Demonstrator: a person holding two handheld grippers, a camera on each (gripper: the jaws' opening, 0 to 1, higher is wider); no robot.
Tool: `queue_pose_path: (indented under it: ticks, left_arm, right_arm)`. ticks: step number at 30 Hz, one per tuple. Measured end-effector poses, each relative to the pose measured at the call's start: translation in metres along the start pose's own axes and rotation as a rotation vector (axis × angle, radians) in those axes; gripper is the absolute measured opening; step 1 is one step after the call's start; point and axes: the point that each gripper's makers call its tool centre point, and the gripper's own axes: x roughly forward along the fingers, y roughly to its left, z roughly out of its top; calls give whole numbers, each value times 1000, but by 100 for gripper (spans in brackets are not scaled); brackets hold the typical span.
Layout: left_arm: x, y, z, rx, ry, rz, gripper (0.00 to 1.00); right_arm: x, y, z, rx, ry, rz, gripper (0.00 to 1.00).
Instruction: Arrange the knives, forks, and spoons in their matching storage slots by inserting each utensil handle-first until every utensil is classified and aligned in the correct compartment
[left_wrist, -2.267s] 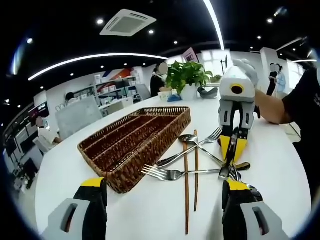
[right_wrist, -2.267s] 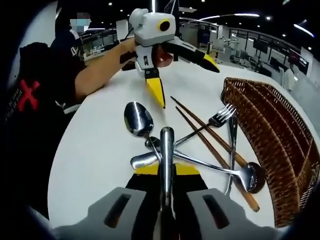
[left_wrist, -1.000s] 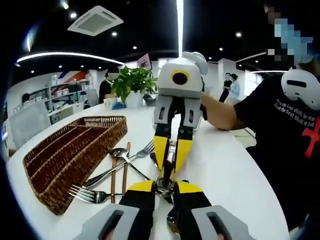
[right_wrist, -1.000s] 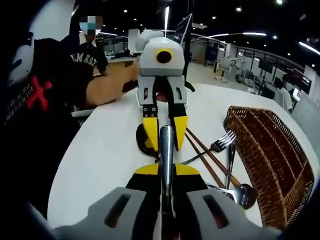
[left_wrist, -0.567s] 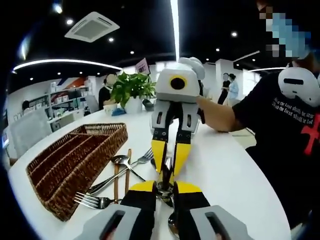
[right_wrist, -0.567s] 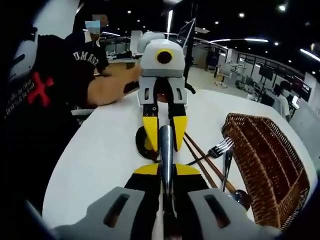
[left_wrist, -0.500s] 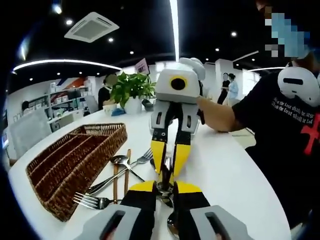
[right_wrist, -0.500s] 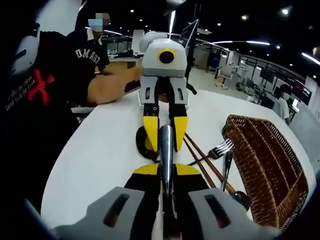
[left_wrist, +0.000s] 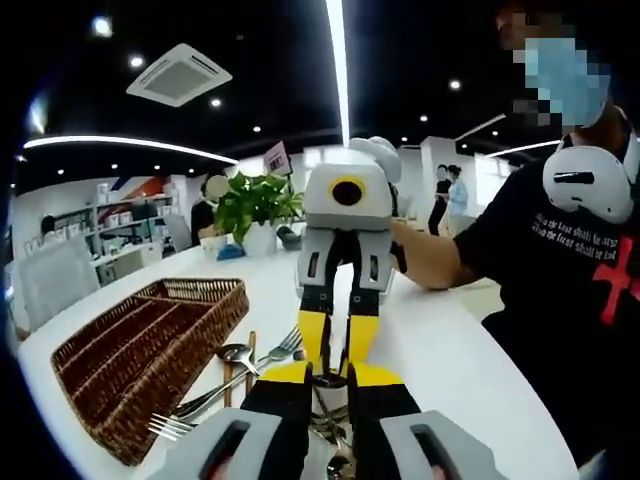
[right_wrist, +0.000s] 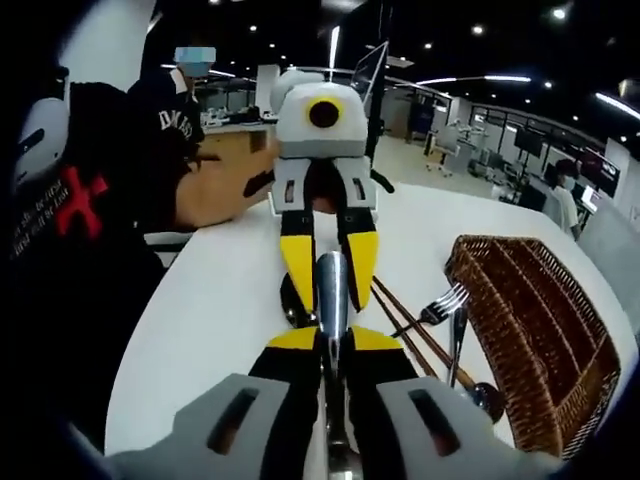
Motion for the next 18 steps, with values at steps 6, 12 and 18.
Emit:
queue_pose_path:
  ticks: [6,12,18]
  left_arm:
    - [-2,0,16,6,-62,10,13]
    - [-4,-1,34,-13,-147,8,13]
    - [-5,-6,45,6,-184,7,13]
  right_arm:
    - [-8,-1,10,30,-57,5,9]
    - [-15,1,23,63,-114,22,9]
    - [-21,3,29,49,-144,29,8]
